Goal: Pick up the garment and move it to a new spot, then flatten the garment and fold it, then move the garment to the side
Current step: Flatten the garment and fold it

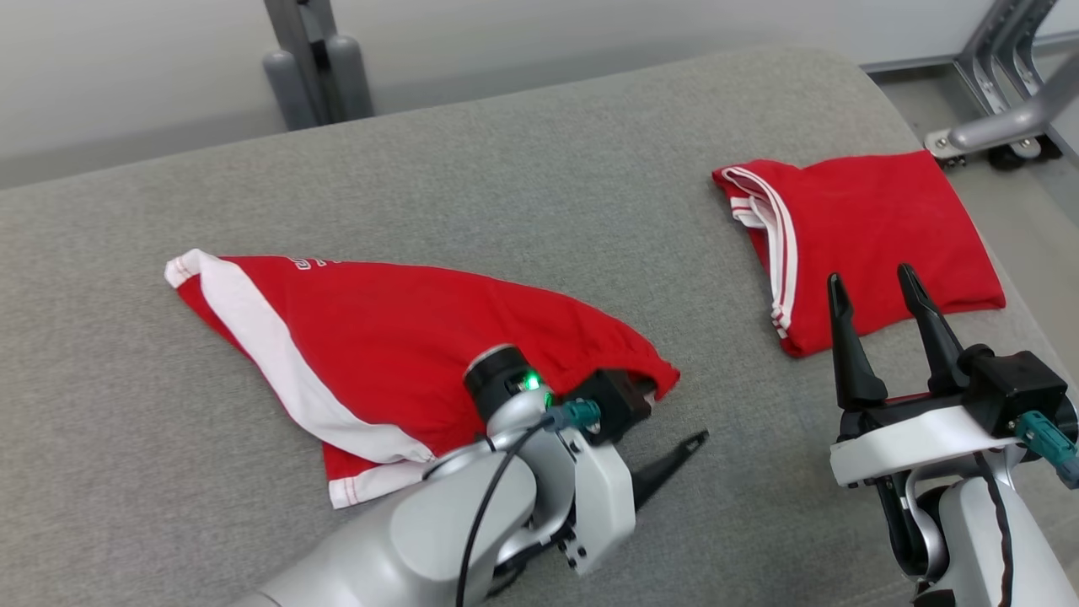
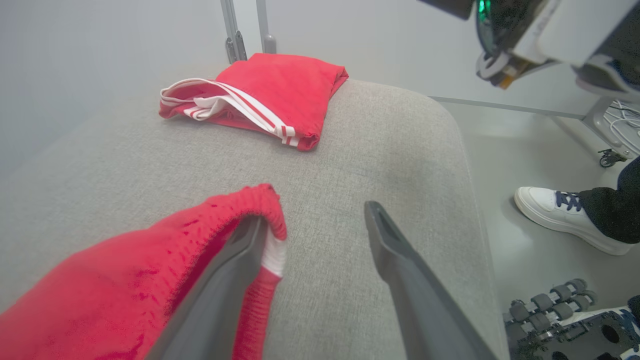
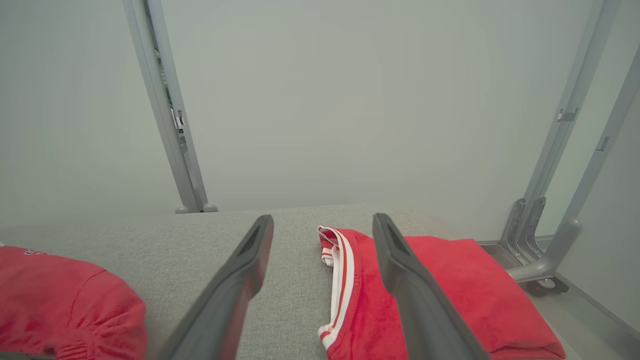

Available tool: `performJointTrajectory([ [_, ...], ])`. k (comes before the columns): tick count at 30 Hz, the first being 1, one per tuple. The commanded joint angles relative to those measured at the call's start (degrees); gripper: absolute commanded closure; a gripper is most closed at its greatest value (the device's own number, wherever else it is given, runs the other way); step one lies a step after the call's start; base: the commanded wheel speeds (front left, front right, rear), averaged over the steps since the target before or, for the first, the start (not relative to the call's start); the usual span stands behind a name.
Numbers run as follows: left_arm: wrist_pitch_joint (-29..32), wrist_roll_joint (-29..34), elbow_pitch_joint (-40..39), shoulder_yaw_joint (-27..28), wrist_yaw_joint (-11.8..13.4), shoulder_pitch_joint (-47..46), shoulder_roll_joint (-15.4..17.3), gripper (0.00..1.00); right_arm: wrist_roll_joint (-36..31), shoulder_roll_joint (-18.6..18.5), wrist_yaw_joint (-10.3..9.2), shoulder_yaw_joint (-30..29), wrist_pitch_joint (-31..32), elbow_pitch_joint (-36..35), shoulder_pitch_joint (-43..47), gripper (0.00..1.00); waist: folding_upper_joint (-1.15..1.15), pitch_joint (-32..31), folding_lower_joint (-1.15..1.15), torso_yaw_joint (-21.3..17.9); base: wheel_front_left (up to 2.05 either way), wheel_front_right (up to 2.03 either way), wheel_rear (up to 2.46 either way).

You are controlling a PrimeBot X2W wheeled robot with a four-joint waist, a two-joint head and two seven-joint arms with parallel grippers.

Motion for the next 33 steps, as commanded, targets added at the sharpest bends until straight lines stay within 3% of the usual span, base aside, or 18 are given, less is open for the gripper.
performJointTrajectory([
  [1,0.3,0.2,-0.4,0.0,-0.1,1.1,0.1,0.0,-0.5,-0.3,-0.01,-0.3,0.0,0.2,0.3,0.0,0.0,-0.8,0.0,0.8,0.0,0.0,0.0],
  [13,7.2,-0.4,-5.4,0.0,-0.1,5.0,3.2,0.0,-1.7,-0.3,-0.01,-1.1,0.0,0.6,1.9,0.0,0.0,-5.1,0.0,5.7,0.0,0.0,0.0],
  [21,-3.0,-5.4,-1.1,2.6,0.1,2.9,7.2,0.0,-1.2,-0.3,0.0,-0.7,0.0,-1.7,3.7,0.0,0.0,-7.6,0.0,8.9,0.0,0.0,0.0],
  [27,-7.5,-6.8,-1.7,13.0,5.2,5.8,11.5,0.0,-1.5,-0.3,0.0,0.7,0.0,-3.2,5.4,0.0,0.0,-8.8,0.0,12.7,0.0,0.0,0.0],
  [33,-7.5,1.1,-13.6,33.9,13.2,17.1,16.2,0.0,-2.2,-1.1,0.0,2.8,0.0,-4.0,6.5,0.0,0.0,-9.5,0.0,16.7,0.0,0.0,0.0],
])
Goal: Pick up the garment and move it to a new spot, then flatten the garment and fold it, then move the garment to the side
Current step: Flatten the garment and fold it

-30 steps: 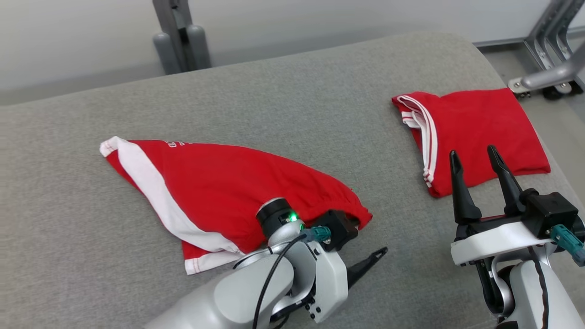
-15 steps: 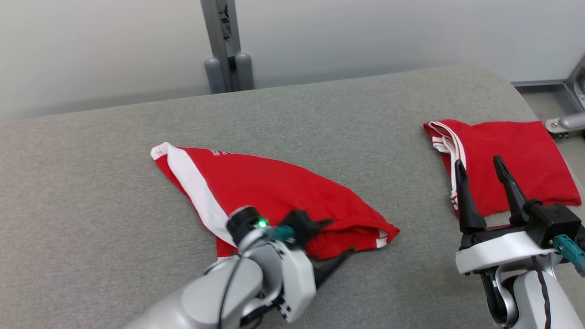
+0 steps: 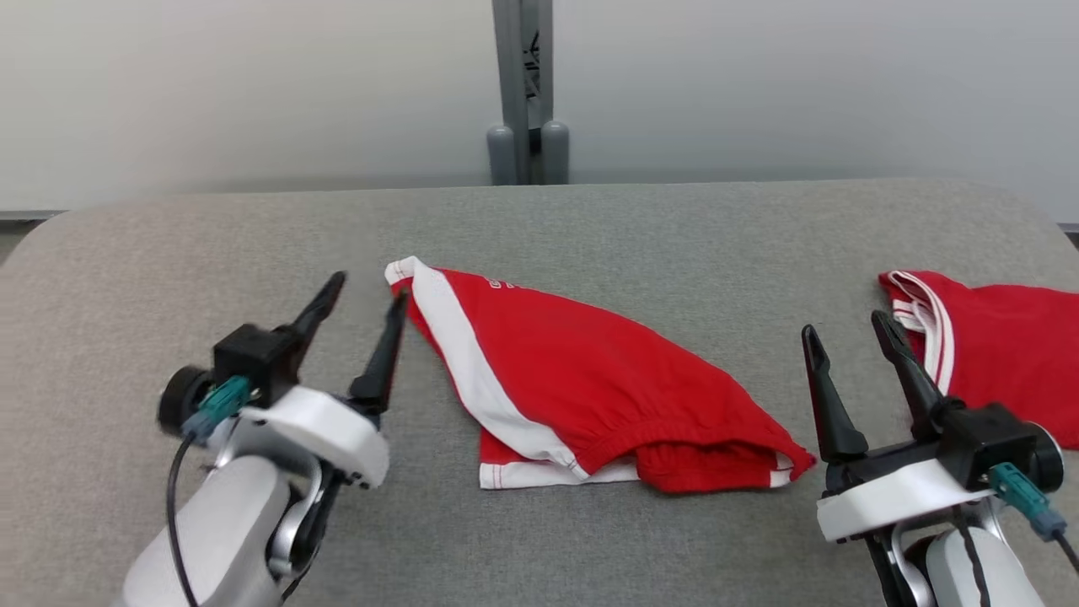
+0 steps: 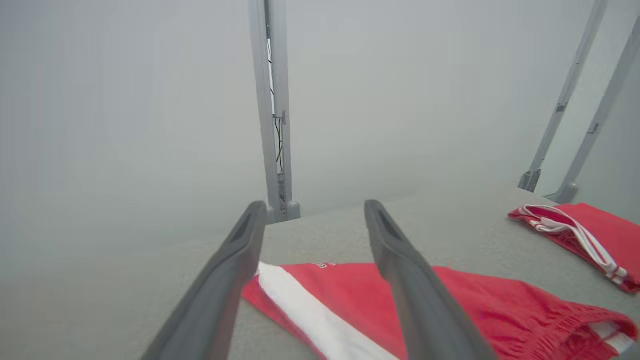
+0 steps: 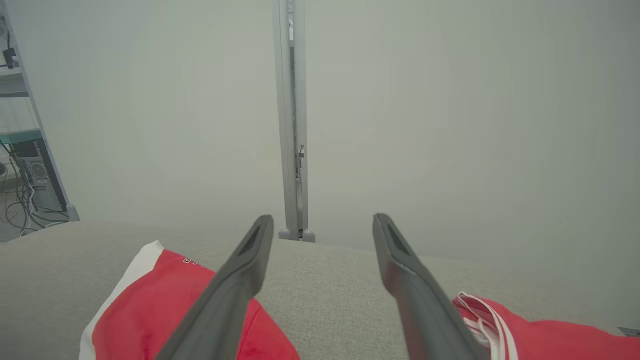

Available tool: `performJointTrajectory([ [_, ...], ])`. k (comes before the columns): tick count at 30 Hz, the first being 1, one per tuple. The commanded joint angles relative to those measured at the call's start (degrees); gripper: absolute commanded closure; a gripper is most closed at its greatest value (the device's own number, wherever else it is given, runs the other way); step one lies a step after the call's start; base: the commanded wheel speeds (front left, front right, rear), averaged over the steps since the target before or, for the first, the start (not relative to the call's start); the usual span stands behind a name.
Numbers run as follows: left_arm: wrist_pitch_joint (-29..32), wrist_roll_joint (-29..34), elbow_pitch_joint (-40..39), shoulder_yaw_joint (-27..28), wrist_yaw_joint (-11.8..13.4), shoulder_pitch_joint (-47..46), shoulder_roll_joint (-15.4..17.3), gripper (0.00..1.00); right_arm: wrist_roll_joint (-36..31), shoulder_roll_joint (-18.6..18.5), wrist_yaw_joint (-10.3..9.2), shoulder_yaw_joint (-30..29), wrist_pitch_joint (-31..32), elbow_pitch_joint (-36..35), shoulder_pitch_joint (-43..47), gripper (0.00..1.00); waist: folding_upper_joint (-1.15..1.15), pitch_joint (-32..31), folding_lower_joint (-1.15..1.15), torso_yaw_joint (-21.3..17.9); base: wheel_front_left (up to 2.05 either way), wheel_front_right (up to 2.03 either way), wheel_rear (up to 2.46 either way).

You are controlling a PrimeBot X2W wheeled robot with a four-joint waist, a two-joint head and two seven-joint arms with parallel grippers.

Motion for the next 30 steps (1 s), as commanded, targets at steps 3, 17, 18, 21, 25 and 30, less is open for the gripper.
performJointTrajectory([
  [3,-0.1,7.2,-6.3,12.0,3.1,10.2,-0.1,0.0,-0.6,-1.3,0.0,1.6,0.0,0.2,1.1,0.0,0.0,-1.1,0.0,3.4,0.0,0.0,0.0],
  [17,-0.2,21.9,-9.7,32.4,-5.9,24.9,-11.9,0.0,0.1,-2.7,0.0,7.2,0.0,1.1,1.1,0.0,0.0,-1.3,0.0,7.3,0.0,0.0,0.0],
  [18,-0.2,22.6,-9.2,33.1,-6.5,24.7,-12.5,0.0,0.1,-2.9,0.0,8.6,0.0,1.3,1.1,0.0,0.0,-1.2,0.0,7.4,0.0,0.0,0.0],
  [21,-0.2,24.1,-7.9,34.8,-7.9,24.0,-13.6,0.0,0.1,-5.2,-0.01,16.1,0.0,3.5,0.2,0.0,0.0,-0.6,0.0,7.8,0.0,0.0,0.0],
  [25,-0.2,25.6,-6.6,35.7,-9.4,23.5,-14.9,0.0,1.4,-7.8,0.0,24.9,0.0,8.0,-2.3,0.0,0.0,0.0,0.0,8.6,0.0,0.0,0.0],
  [30,-0.2,26.3,-5.2,35.9,-10.4,23.0,-15.3,0.0,2.7,-8.6,0.0,29.6,0.0,13.5,-5.6,0.0,0.0,0.9,0.0,10.4,0.0,0.0,0.0],
])
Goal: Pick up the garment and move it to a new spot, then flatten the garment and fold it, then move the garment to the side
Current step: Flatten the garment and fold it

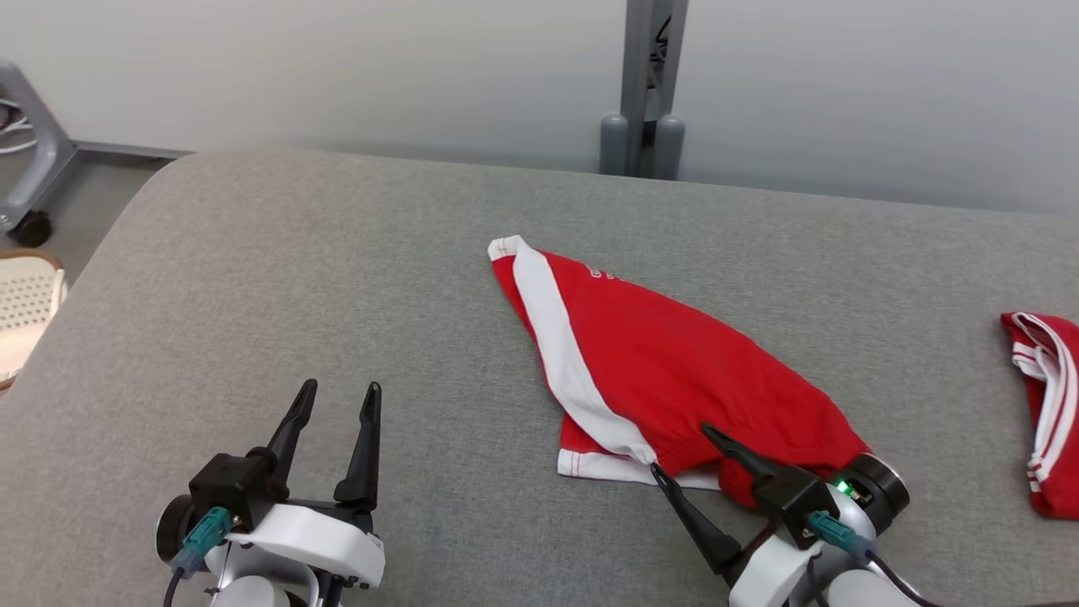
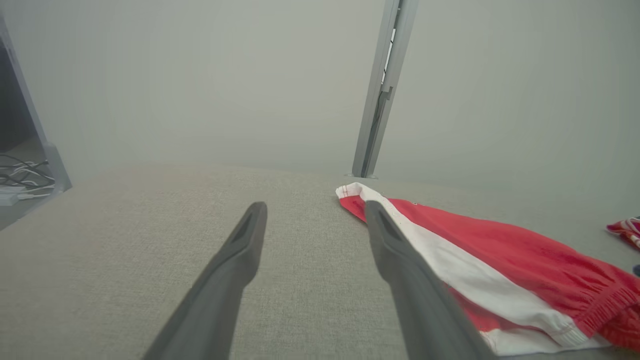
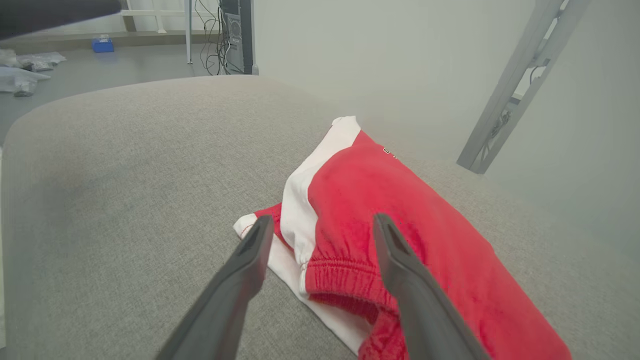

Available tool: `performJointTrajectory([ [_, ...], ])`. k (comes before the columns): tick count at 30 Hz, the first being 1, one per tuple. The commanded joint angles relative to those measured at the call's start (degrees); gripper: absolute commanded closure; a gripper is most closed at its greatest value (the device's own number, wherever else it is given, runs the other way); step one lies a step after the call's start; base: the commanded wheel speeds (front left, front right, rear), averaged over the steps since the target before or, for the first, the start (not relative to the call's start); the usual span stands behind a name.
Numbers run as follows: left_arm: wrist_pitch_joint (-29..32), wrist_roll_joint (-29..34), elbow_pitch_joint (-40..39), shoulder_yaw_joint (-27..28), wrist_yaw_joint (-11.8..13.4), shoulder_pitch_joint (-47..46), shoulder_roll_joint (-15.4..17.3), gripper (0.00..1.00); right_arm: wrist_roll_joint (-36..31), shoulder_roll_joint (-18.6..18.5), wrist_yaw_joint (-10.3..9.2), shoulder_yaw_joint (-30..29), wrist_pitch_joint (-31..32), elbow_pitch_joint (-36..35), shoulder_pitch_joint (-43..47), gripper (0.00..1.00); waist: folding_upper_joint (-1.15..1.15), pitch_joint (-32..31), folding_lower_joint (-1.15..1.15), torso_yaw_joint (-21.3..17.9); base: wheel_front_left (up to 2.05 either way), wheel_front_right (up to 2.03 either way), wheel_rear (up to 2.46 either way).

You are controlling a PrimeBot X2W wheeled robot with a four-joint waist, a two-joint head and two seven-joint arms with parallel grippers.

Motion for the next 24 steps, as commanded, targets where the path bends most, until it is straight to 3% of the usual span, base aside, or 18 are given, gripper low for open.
performJointTrajectory([
  [1,-0.2,0.2,0.3,0.3,-0.4,-1.0,0.2,0.0,0.4,-0.5,-0.01,0.6,0.0,1.4,-1.0,0.0,0.0,0.5,0.0,0.9,0.0,0.0,0.0],
  [17,-0.2,-2.5,0.4,-2.4,0.4,-1.2,0.1,0.0,5.8,0.2,-0.01,2.7,0.0,18.3,-7.0,0.0,0.0,2.8,0.0,6.6,0.0,0.0,0.0],
  [18,-0.2,-2.5,0.4,-2.5,0.5,-1.2,0.1,0.0,6.2,0.3,-0.01,2.8,0.0,18.9,-7.1,0.09,0.0,2.8,0.0,6.6,0.0,0.0,0.0],
  [19,-0.2,-2.5,0.4,-2.6,0.6,-1.1,0.1,0.0,6.5,0.4,-0.01,3.0,0.0,19.3,-7.2,0.54,0.0,2.8,0.0,6.6,0.0,0.0,0.0],
  [21,-0.2,-2.6,0.4,-2.6,0.5,-1.1,0.1,0.0,7.1,0.7,-0.01,3.2,0.0,19.5,-7.6,1.0,0.0,2.8,0.0,6.5,0.0,0.0,0.0],
  [24,-0.2,-2.6,0.6,-2.7,0.5,-1.1,0.1,0.0,8.2,1.1,-0.01,3.1,0.0,19.1,-8.0,1.0,0.0,2.7,0.0,6.2,0.0,0.0,0.0],
])
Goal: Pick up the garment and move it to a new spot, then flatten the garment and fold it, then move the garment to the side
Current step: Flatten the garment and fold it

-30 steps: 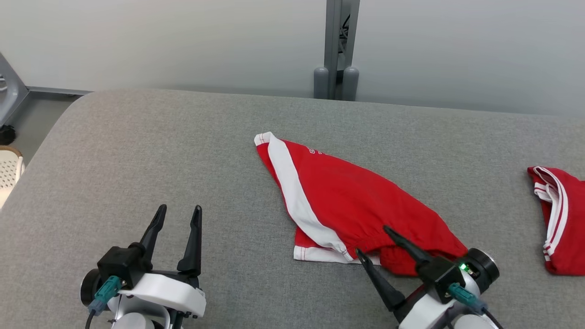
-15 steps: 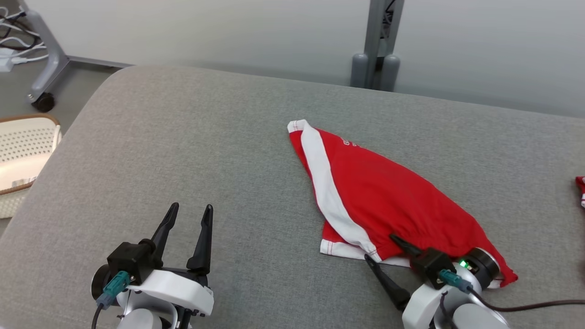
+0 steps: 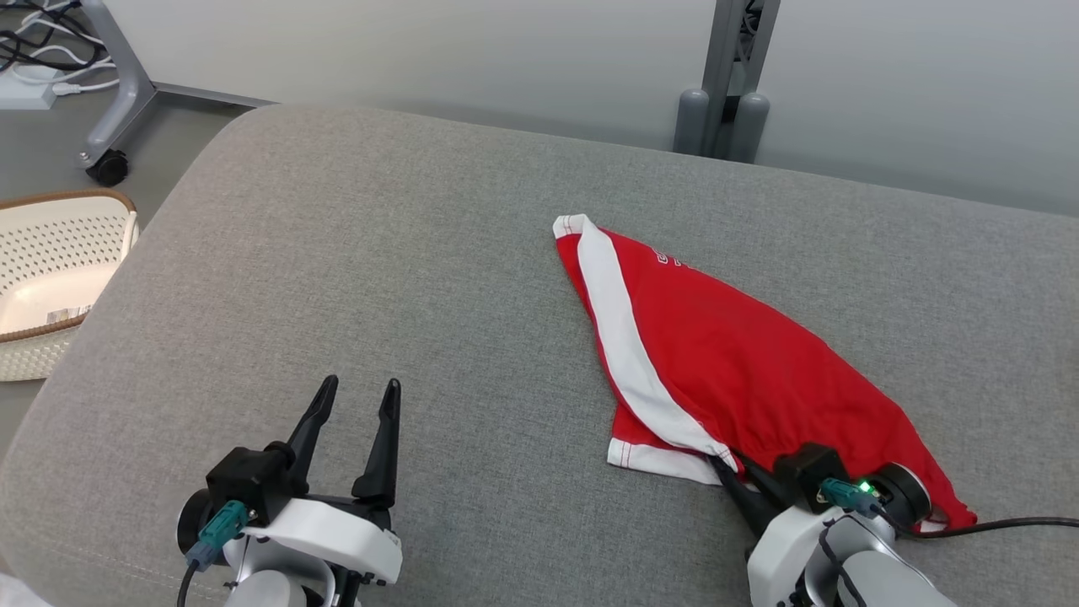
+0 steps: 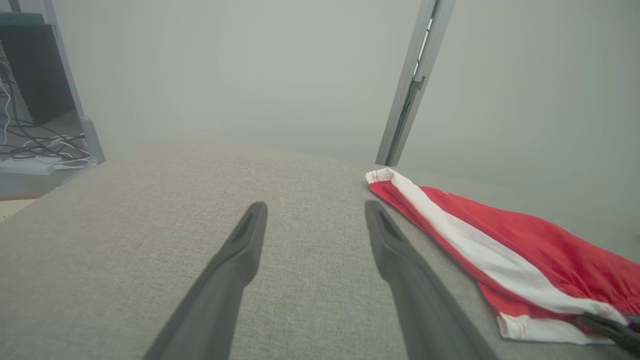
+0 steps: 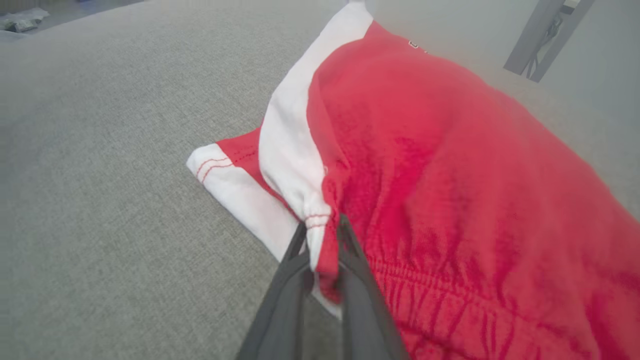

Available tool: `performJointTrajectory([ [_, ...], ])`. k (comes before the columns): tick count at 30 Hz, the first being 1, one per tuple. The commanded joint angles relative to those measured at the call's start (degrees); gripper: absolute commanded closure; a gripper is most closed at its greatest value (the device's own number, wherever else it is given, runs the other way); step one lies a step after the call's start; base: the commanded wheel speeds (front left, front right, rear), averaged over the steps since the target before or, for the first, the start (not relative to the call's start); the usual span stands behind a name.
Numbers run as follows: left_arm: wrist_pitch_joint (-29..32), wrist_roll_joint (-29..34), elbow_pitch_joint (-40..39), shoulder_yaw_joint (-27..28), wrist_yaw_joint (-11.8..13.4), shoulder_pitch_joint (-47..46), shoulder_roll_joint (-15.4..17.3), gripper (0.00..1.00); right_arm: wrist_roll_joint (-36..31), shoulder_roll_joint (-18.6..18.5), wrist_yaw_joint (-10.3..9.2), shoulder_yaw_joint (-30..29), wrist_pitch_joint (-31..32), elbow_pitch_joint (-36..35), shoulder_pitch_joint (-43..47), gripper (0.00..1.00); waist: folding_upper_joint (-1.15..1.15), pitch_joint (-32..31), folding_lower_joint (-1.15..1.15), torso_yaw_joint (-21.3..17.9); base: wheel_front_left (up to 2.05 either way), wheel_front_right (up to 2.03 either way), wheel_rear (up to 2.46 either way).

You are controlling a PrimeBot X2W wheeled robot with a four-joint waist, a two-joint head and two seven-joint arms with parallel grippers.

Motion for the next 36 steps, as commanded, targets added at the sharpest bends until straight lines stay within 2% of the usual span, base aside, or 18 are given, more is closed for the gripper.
performJointTrajectory([
  [1,-0.2,-0.1,0.0,0.0,0.2,-0.1,0.2,0.0,0.4,-0.2,-0.01,-0.3,0.0,-0.4,-0.8,1.0,0.0,-0.1,0.0,-0.1,0.0,0.0,0.0],
  [6,-0.2,-0.3,0.2,0.0,0.1,-0.6,0.2,0.0,3.5,-0.9,-0.01,-1.1,0.0,-3.8,-1.1,1.0,0.0,-0.3,0.0,-1.0,0.0,0.0,0.0],
  [11,-0.2,-0.4,0.3,0.0,0.2,-0.6,0.2,0.0,10.7,-3.0,-0.01,-0.7,0.1,-9.0,-2.4,1.0,0.0,-0.6,0.0,-1.8,0.0,0.0,0.0],
  [15,-0.2,-0.2,0.5,-0.8,0.0,-1.0,0.2,0.0,21.1,-6.2,0.0,-0.4,2.5,-13.8,-5.8,1.0,0.0,0.4,0.0,-2.7,0.0,0.0,0.0],
  [19,-0.2,-0.7,0.6,-2.4,-0.2,-2.2,0.2,0.0,32.4,-10.6,0.01,-3.1,5.7,-14.7,-10.6,1.0,0.0,1.9,0.0,-2.1,0.0,0.0,0.0],
  [21,-0.2,-1.0,0.6,-3.2,-0.1,-2.5,0.2,0.0,38.6,-12.3,0.01,-5.5,7.5,-13.4,-12.5,1.0,0.0,2.8,0.0,-1.6,0.0,0.0,0.0],
  [23,-0.2,-1.0,0.8,-4.1,0.0,-3.0,0.2,0.0,41.6,-15.0,0.0,-6.9,8.9,-10.7,-14.6,1.0,0.0,3.7,0.0,-0.8,0.0,0.0,0.0],
  [27,-0.2,-1.5,0.7,-5.0,0.4,-4.1,0.2,0.0,47.3,-17.7,0.01,-9.4,11.1,-3.8,-17.6,1.0,0.0,5.5,0.0,0.5,0.0,0.0,0.0],
  [32,-0.2,-1.6,0.7,-5.9,0.6,-4.7,0.2,0.0,52.2,-18.3,0.01,-12.2,13.3,6.4,-21.3,1.0,0.0,7.6,0.0,1.4,0.0,0.0,0.0],
  [33,-0.2,-1.7,0.7,-6.1,0.6,-5.1,0.2,0.0,53.0,-18.2,0.01,-12.6,13.9,8.7,-22.2,0.79,0.0,8.0,0.0,1.5,0.0,0.0,0.0],
  [34,-0.2,-1.7,0.6,-6.3,0.7,-5.4,0.2,0.0,53.2,-18.3,0.01,-12.8,14.4,10.9,-23.2,0.0,0.0,8.4,0.0,1.6,0.0,0.0,0.0],
  [36,-0.2,-1.9,0.6,-6.9,0.8,-5.6,0.2,0.0,52.6,-18.6,0.01,-13.0,12.9,15.1,-25.5,0.0,0.0,9.0,0.0,1.7,0.0,0.0,0.0],
])
